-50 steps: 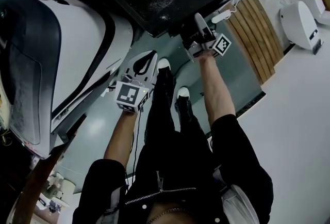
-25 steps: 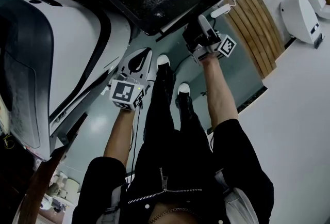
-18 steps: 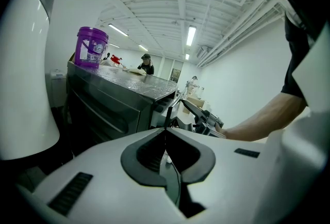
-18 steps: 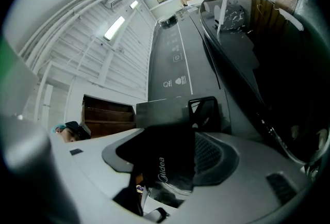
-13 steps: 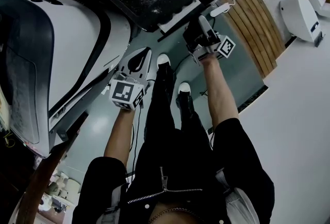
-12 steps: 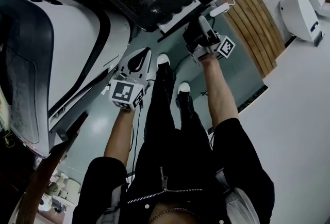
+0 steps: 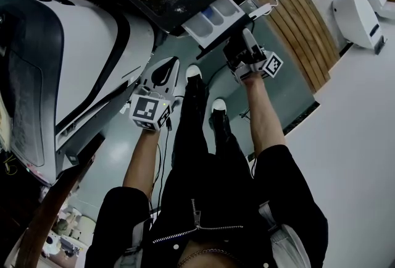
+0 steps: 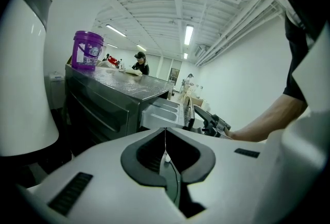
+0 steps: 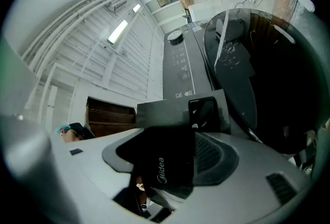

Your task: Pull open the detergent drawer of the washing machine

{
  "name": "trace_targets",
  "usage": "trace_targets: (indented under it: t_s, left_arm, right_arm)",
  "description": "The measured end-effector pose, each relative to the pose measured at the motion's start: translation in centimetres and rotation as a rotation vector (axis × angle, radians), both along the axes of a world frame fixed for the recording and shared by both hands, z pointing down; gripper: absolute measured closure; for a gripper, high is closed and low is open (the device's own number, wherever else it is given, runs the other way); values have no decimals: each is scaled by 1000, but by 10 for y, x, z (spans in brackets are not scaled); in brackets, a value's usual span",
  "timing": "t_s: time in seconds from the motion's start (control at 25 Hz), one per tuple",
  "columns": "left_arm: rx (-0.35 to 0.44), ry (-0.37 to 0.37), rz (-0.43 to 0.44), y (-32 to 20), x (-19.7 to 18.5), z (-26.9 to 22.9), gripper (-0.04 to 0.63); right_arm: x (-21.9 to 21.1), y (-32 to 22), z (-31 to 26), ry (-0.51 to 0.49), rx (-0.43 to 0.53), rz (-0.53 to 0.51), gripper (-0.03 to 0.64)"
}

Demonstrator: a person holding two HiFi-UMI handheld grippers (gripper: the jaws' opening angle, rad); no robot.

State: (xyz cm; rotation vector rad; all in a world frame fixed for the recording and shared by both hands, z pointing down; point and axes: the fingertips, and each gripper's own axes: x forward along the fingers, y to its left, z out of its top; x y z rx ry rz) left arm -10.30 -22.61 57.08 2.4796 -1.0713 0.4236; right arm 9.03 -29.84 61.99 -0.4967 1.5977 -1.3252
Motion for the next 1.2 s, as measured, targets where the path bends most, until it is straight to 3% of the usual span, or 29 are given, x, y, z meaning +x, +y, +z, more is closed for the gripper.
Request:
trace_targets:
  t_s: [0.48, 0.6, 0.68, 0.8, 0.96, 1.0, 1.04, 1.2]
  left_arm:
    - [-4, -4, -6, 27, 10, -5, 574]
    - [-3, -4, -12, 34, 12, -9, 574]
    - [6, -6, -12, 37, 12, -13, 574]
    - [27, -11, -15, 41, 13, -24, 574]
    - [67, -14, -21, 49, 17, -44, 574]
    - [76, -13, -25, 52, 17, -49, 574]
    - [85, -13, -30, 55, 18, -53, 574]
    - [107, -17, -53, 67, 21, -69, 574]
  right_arm:
    - [25, 40, 0, 10, -4, 4, 348]
    - [27, 40, 7, 38, -56, 23, 334]
    - [28, 48, 17, 126, -109, 20, 342]
    - [17, 75, 9, 318, -106, -93, 373]
    - [5, 114, -24, 632, -16, -225, 514]
    - [6, 121, -31, 696, -1, -231, 576]
    - [6, 127, -39, 741, 9, -231, 611]
    - [11, 145, -69, 830, 35, -179, 612]
